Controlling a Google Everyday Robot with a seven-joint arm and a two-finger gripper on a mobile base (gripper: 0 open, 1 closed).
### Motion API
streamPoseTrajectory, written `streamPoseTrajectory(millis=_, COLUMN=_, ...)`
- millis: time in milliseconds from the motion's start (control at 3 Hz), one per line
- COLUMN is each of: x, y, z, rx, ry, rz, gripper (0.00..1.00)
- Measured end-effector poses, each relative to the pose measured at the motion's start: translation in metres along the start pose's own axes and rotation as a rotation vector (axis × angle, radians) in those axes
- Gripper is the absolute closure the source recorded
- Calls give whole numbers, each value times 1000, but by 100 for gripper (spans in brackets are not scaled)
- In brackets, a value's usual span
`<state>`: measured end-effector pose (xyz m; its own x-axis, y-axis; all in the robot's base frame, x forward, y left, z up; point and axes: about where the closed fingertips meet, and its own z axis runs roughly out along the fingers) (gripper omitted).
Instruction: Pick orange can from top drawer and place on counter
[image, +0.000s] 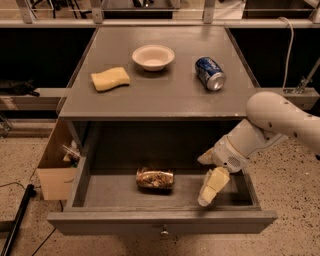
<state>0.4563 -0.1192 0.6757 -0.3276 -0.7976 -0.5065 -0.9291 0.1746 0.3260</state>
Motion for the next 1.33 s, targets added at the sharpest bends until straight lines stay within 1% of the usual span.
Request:
streamPoseTrajectory(millis=333, x=29, y=-6, z=3, rx=8, ry=-87, rz=53, gripper=0)
streamPoseTrajectory(millis=667, x=15, y=-21, z=-12, rx=39, ry=-192, rz=54, gripper=0)
streamPoseTrajectory(millis=1000, x=15, y=-21, z=-12, rx=39, ry=-192, rz=54, gripper=0)
streamPoseTrajectory(millis=1333, x=18, y=-26, z=-9, rx=67, ry=-224, rz=80, gripper=0)
